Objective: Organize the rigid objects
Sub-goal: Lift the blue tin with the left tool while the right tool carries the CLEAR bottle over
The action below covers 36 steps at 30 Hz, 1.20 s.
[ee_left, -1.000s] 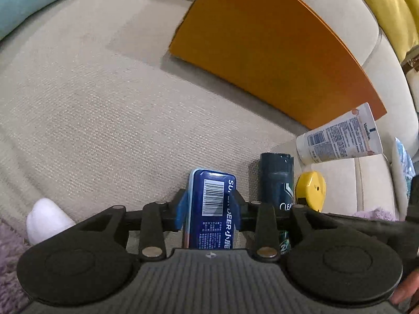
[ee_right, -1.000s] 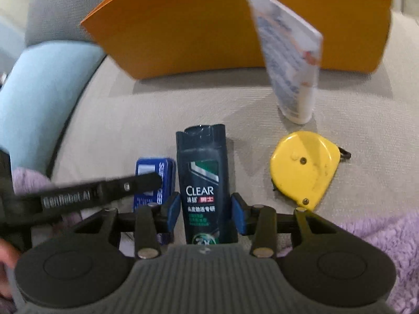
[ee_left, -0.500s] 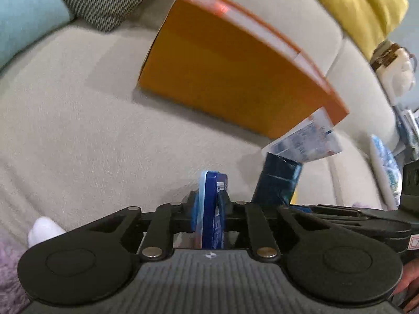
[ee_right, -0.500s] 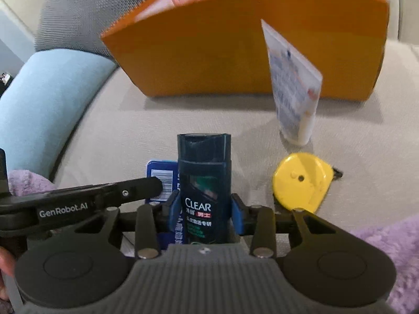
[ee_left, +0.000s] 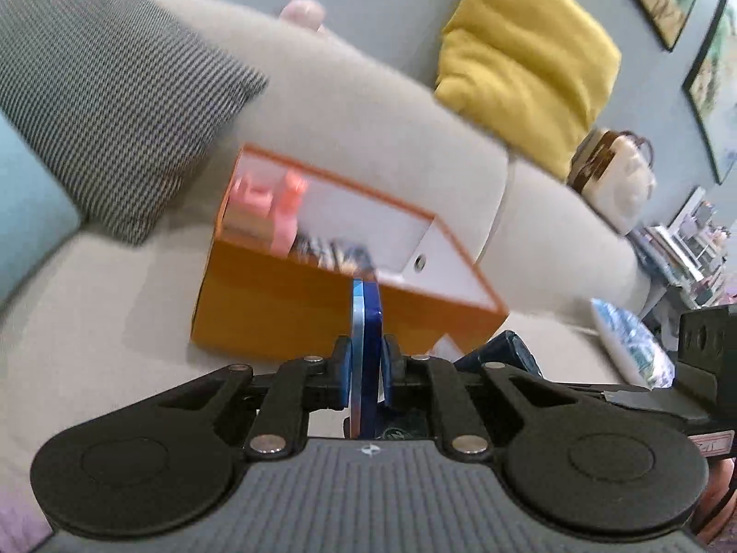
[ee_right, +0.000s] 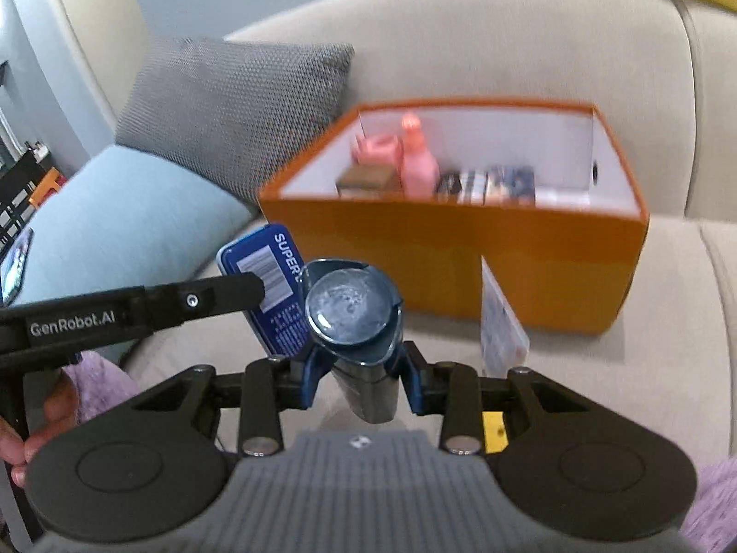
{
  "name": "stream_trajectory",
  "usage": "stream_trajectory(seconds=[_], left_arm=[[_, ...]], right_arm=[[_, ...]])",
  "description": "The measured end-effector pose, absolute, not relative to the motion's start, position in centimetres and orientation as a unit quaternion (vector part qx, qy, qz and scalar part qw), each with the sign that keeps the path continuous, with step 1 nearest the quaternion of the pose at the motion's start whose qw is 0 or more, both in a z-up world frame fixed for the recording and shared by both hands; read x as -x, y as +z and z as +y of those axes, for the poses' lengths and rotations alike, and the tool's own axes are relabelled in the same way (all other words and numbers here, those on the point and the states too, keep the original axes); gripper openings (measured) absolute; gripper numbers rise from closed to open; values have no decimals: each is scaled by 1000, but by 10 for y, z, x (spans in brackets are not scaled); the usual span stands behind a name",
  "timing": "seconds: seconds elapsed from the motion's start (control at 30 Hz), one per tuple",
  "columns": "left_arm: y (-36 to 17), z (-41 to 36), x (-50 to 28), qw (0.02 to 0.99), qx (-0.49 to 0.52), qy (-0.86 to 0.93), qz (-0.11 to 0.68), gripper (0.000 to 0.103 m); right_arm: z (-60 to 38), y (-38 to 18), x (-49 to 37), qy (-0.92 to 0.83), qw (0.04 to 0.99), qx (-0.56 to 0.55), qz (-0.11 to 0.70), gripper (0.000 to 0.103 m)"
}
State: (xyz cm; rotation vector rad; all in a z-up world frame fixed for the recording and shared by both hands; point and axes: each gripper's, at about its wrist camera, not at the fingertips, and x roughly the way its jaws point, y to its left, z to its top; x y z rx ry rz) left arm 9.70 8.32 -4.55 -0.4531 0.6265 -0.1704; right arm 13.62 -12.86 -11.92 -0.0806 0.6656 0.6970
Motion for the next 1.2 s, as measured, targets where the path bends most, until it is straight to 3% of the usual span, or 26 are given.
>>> stream_trajectory(seconds=[0.33, 0.5, 0.87, 1.2], left_arm=[[21, 104, -141, 946, 187, -109, 242, 14], [30, 100, -188, 943, 150, -144, 259, 14], [-40, 81, -266, 910, 146, -175, 347, 14], [-69, 85, -297, 897, 156, -185, 370, 14]], right_arm=[[-138, -30, -178, 338, 905, 42, 255, 37], [-140, -10, -221, 303, 909, 101, 267, 37], [-107, -75, -339, 244, 848, 175, 437, 37], [-79, -113, -400, 195, 839, 180, 475, 36]])
